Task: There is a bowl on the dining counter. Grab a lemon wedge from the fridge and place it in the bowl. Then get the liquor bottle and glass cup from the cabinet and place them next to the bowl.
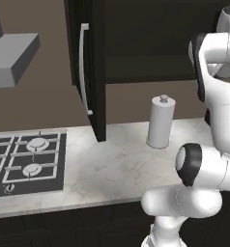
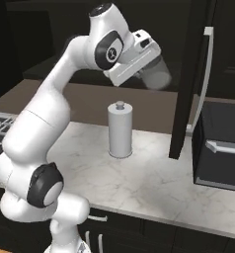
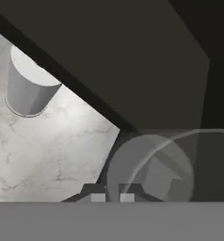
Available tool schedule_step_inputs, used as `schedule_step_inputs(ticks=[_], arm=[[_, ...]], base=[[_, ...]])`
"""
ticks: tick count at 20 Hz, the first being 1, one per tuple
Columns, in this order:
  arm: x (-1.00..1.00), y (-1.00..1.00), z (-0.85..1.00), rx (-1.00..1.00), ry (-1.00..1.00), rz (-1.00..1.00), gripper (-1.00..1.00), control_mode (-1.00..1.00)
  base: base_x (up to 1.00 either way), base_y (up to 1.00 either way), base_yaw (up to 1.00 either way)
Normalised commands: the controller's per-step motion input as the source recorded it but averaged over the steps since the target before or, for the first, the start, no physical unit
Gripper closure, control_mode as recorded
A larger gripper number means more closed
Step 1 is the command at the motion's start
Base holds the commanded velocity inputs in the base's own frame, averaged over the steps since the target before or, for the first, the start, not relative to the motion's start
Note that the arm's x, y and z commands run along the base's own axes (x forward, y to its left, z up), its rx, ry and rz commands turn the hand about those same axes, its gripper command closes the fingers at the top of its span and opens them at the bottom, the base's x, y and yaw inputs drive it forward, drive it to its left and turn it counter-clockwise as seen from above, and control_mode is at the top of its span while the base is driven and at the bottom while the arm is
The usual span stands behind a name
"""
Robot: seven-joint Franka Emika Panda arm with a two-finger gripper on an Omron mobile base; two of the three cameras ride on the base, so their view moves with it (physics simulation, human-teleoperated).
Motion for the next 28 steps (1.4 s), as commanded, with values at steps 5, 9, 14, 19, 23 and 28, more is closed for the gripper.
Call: schedule_step_inputs(ticks=[5,9,14,19,23,28], arm=[[-1.0,0.52,0.01,0.07,0.0,-0.14,1.0,-1.0],[-1.0,0.7,0.04,0.05,0.0,-0.14,1.0,-1.0],[-1.0,0.73,0.14,0.08,0.0,-0.13,1.0,-1.0],[-1.0,0.69,0.11,0.16,0.0,-0.07,1.0,-1.0],[-1.0,0.65,0.06,0.18,0.0,-0.03,1.0,-1.0],[-0.74,0.51,0.0,0.17,0.0,0.0,1.0,-1.0]], base=[[0.0,0.0,0.0],[0.0,0.0,0.0],[0.0,0.0,0.0],[0.0,0.0,0.0],[0.0,0.0,0.0],[0.0,0.0,0.0]])
